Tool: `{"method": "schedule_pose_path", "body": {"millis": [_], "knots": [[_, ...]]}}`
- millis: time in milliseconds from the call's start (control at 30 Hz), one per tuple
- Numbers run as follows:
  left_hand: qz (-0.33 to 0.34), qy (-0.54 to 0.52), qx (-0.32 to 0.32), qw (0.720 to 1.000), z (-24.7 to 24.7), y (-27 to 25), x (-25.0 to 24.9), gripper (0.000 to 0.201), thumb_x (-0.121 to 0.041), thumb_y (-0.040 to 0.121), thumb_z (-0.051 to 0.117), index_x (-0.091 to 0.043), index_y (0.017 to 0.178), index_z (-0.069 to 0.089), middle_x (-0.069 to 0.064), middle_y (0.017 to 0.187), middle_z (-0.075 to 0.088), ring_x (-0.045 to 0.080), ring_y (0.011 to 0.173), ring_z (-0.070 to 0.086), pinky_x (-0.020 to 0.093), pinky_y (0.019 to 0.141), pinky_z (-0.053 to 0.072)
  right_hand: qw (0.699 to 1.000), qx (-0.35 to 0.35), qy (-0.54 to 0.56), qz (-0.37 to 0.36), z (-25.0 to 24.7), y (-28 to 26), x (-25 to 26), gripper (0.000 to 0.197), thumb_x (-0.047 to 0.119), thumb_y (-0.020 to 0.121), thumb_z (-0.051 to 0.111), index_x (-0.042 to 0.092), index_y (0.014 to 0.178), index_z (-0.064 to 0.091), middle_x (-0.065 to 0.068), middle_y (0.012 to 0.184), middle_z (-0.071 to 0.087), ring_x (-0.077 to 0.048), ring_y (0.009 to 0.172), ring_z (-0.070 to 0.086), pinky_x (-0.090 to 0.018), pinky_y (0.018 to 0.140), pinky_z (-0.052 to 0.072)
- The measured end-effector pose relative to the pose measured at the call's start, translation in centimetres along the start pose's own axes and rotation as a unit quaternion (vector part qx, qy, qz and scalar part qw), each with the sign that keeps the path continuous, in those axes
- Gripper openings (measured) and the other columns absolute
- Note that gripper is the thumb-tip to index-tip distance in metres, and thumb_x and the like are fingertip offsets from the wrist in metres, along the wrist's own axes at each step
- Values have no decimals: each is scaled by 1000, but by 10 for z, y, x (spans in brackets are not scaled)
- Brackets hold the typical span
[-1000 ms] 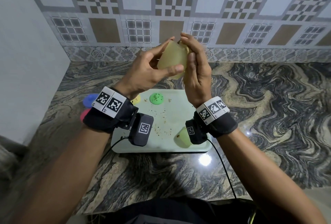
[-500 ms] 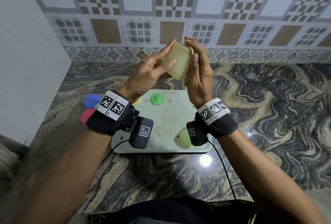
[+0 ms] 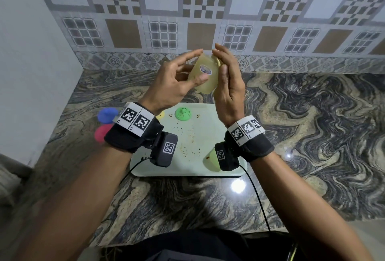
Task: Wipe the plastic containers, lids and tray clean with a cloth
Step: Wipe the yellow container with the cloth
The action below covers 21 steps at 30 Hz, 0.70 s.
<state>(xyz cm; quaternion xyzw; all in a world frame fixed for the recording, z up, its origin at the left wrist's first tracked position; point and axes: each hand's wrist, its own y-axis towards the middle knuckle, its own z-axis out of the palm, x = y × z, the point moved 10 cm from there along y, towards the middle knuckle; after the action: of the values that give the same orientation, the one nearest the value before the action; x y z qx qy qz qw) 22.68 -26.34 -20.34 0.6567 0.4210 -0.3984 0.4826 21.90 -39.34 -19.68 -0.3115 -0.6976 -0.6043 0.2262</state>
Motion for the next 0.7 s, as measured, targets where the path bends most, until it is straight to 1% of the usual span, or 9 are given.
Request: {"method": "schedule_pose_path", "body": {"millis": [67,133,233,333,400,467,533,600,700], "knots": [[-23,-48,34,998,5,-1,9,56,-22,88,68,-16,139,46,7,120,66,21,109,65,42,95,53,1000,7,-8,8,-1,1,-3,34,7,104,32,-4,129,53,-19,142,48,-21,139,40,-41,116,33],[-37,-23,44,998,8,-1,13,63,-29,85,72,-19,141,45,1,123,64,16,111,64,38,96,53,1000,18,-17,12,2,0,-2,34,6,104,33,-4,130,53,-18,142,48,-21,139,40,-40,115,34],[2,60,-15,998,-3,1,5,75,-37,73,82,-21,138,49,1,122,63,11,108,64,31,90,55,1000,23,-14,9,8,-3,0,34,6,104,33,-5,131,52,-19,142,47,-26,138,41,-47,114,36],[-30,-30,8,999,-2,1,14,61,-37,78,76,-19,131,52,9,121,65,20,108,66,43,92,55,1000,9,12,16,4,-4,-5,37,14,106,32,-7,129,52,-20,142,47,-28,138,41,-51,113,35],[-56,-51,41,996,4,-1,19,54,-38,81,72,-19,129,53,7,119,65,21,108,65,45,94,54,1000,12,10,27,4,-5,-6,37,13,105,33,-6,129,53,-20,141,49,-23,138,42,-43,114,35],[-41,29,35,998,3,1,16,64,-48,76,75,-22,129,53,2,119,64,16,107,64,39,91,55,999,21,-5,27,8,-6,-3,34,6,104,34,-4,130,53,-18,141,49,-16,137,42,-37,113,37],[-12,80,3,997,-5,2,8,73,-50,70,80,-19,131,53,-1,119,63,12,108,62,33,90,56,1000,19,-3,20,10,-7,-1,35,5,104,33,-4,131,52,-18,141,49,-17,136,43,-38,113,38],[-45,20,8,999,-6,1,13,71,-45,73,79,-15,130,50,1,116,66,13,106,65,33,89,56,1000,4,7,22,7,-8,-3,36,7,104,31,-5,130,53,-18,141,50,-20,136,43,-39,113,37],[-90,-69,49,992,3,-5,21,50,-34,83,71,-11,122,50,3,108,68,13,99,67,33,86,56,999,4,14,33,6,-9,-4,37,10,104,31,-4,130,53,-18,141,50,-20,136,43,-39,113,37]]}}
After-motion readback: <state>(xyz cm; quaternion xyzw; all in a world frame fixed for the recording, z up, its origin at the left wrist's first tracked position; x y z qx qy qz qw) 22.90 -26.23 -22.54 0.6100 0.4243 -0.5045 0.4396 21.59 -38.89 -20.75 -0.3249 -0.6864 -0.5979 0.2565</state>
